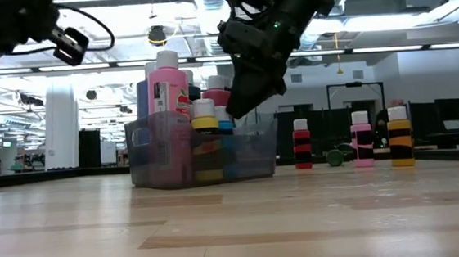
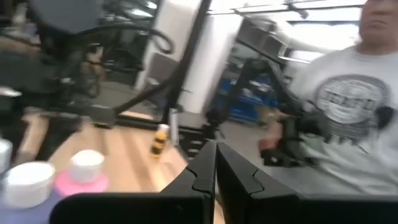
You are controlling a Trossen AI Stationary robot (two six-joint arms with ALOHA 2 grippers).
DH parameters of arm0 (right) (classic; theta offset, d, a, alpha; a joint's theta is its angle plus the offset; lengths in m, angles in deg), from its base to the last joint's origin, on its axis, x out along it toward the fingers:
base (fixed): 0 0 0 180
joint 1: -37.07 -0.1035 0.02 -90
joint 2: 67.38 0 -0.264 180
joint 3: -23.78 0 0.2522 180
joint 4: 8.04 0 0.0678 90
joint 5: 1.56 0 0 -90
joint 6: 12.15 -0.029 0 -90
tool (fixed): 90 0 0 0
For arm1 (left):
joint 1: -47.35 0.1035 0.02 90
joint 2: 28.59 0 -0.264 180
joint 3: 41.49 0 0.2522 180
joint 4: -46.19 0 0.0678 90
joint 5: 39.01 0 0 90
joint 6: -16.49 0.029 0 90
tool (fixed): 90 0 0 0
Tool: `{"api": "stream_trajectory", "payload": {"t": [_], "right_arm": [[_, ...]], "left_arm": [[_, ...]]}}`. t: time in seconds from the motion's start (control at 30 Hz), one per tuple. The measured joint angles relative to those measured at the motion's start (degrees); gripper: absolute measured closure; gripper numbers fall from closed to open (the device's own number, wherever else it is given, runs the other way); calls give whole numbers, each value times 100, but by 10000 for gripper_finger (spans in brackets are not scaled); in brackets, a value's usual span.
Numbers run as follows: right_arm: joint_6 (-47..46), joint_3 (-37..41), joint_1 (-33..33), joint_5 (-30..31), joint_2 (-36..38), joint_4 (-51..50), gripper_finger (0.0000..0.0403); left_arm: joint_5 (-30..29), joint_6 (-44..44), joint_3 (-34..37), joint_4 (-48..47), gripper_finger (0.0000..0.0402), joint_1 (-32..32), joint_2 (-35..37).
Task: Pick & Place Paint Supplies
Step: Put the small light blue paint bottle into the black bin, then put the small red paint bottle into the black bin
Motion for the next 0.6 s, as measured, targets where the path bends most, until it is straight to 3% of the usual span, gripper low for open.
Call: {"api": "stream_trajectory", "payload": {"t": [0.1, 0.17, 0.43, 0.5, 0.6], "right_arm": [[0, -181, -59, 0, 1, -281, 278], [0, -256, -100, 0, 2, -451, 278], [39, -622, -183, 0, 2, -880, 278], [63, -736, -184, -1, 2, -1070, 278], [171, -822, -182, 0, 51, -1403, 278]], "left_arm": [[600, 93, 0, 4, 398, 2, 124], [594, -98, -2, -74, 398, 6, 259], [-2304, -708, 11, -1182, 398, 107, 622], [-2690, -803, 183, -1114, 398, 79, 630], [-2820, -1636, 539, -1243, 398, 81, 669]]}}
